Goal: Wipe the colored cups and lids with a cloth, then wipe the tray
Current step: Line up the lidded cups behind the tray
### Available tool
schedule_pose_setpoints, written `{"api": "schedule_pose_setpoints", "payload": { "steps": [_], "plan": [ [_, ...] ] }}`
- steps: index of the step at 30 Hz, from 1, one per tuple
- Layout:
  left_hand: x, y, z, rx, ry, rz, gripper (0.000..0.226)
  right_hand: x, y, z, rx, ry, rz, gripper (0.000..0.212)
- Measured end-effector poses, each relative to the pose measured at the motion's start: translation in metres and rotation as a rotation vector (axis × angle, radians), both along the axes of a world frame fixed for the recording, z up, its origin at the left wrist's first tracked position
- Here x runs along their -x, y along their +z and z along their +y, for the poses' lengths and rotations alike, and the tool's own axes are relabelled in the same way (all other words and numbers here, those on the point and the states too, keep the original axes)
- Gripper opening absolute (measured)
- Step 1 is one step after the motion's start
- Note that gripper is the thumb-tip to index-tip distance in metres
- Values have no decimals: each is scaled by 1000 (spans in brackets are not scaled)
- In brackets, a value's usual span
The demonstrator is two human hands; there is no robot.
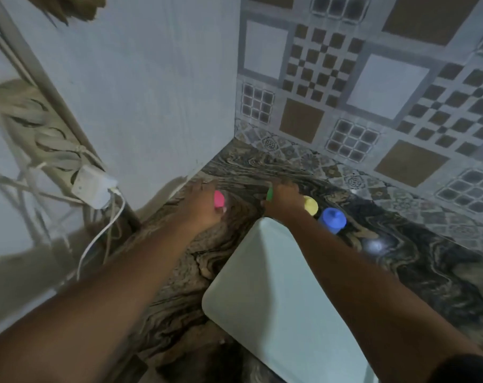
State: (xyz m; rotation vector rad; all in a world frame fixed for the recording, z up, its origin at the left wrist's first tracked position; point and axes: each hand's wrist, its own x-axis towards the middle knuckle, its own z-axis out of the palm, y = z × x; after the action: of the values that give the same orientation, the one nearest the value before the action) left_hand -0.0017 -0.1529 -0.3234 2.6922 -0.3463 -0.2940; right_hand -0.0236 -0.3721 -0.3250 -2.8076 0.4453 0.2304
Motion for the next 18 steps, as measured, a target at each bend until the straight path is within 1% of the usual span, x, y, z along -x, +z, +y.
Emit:
{"api": "schedule_pose_setpoints", "payload": {
  "steps": [2, 4, 6, 9, 12, 18],
  "plan": [
    [-11, -10, -6, -14, -6, 27, 87, -1, -9, -8, 39, 13, -9, 72],
    [-20, -21, -7, -16, -26, 72, 85, -5, -13, -13, 46, 24, -6, 69],
    [-25, -29, -7, 14, -55, 76, 74, -9, -15, -16, 29, 26, -10, 64],
    [-25, -37, -6, 57, -75, 27, 59, -13, -16, -21, 22, 37, -20, 62],
    [-25, -39, -4, 98, -95, -29, 56, -15, -18, -22, 22, 29, -19, 61],
    [-29, -38, -1, 140, -84, 28, 56, -14, -14, -16, -21, 18, -49, 57]
  ]
}}
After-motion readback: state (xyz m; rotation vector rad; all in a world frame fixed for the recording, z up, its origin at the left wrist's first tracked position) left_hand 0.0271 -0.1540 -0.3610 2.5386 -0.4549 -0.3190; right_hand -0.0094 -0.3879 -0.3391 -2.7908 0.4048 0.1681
